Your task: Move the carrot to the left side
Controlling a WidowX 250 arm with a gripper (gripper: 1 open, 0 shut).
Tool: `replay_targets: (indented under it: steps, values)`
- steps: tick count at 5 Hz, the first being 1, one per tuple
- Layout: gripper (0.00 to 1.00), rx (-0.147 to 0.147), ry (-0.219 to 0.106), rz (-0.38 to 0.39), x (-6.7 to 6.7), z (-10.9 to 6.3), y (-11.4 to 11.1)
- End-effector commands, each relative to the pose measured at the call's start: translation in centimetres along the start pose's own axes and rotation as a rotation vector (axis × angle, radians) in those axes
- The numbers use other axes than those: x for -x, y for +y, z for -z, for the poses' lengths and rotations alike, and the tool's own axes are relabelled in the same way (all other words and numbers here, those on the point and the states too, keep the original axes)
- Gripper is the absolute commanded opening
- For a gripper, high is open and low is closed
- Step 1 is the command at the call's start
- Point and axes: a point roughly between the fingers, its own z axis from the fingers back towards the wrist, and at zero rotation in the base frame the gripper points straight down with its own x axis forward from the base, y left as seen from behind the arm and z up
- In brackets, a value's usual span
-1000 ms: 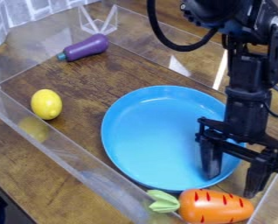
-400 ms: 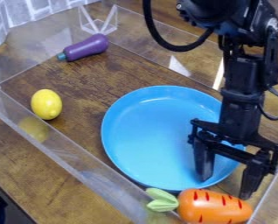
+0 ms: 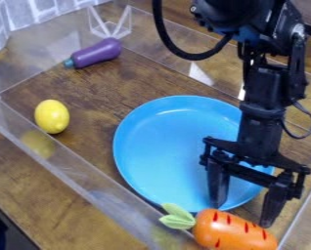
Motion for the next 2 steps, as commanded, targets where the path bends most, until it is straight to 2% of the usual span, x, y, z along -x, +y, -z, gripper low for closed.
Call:
replay_targets:
  steps: [1, 2]
  values:
    - [1.0, -0.019, 0.011, 0.016, 0.89, 0.62, -0.64]
    - [1.0, -0.019, 0.014, 0.003, 1.25, 0.74, -1.13]
